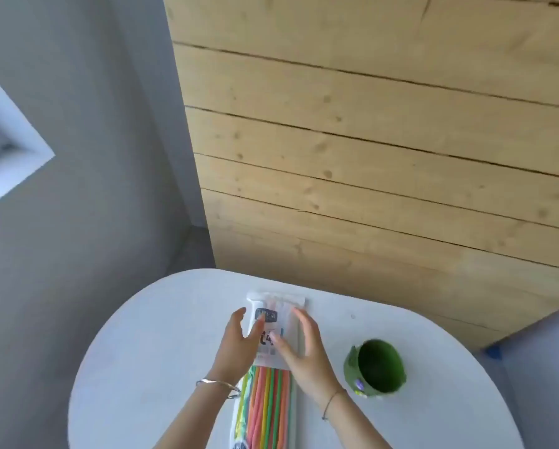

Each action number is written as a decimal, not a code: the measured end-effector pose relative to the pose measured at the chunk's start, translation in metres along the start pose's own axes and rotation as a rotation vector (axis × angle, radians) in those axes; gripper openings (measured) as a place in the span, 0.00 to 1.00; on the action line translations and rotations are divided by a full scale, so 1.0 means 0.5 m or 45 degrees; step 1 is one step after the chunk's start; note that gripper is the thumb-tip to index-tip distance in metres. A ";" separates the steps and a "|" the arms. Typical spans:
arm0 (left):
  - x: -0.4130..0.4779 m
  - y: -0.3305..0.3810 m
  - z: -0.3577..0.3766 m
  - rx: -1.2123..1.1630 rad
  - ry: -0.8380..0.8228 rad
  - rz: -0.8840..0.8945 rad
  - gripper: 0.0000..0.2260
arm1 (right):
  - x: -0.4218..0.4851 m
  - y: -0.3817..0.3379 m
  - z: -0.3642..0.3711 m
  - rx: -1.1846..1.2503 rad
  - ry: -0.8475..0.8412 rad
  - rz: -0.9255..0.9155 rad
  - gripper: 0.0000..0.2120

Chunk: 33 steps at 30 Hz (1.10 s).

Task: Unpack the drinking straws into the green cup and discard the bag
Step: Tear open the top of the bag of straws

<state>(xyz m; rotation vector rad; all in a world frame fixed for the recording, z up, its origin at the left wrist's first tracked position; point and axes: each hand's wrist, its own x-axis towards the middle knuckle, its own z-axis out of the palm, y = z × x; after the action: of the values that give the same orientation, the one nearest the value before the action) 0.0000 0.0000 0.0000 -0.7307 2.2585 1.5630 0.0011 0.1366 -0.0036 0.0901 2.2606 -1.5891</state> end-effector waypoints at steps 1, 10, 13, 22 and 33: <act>0.017 -0.015 0.016 -0.069 0.031 0.019 0.28 | 0.014 0.016 0.013 0.006 0.012 -0.068 0.28; 0.100 -0.078 0.053 -0.224 0.027 0.223 0.16 | 0.108 0.147 0.080 -0.066 0.011 -0.407 0.26; 0.110 -0.084 0.048 -0.152 0.060 0.339 0.19 | 0.116 0.155 0.091 -0.064 -0.002 -0.447 0.22; 0.083 -0.055 0.028 -0.235 -0.016 0.500 0.20 | 0.121 0.144 0.093 0.059 0.065 -0.647 0.31; -0.070 -0.007 -0.033 -0.555 -0.164 0.914 0.28 | -0.061 -0.007 0.033 0.076 0.101 -0.783 0.27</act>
<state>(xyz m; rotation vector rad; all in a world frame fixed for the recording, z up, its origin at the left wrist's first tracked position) 0.0314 -0.0080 0.0213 0.1456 2.2197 2.3799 0.0328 0.1249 0.0050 -0.5904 2.4422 -1.9676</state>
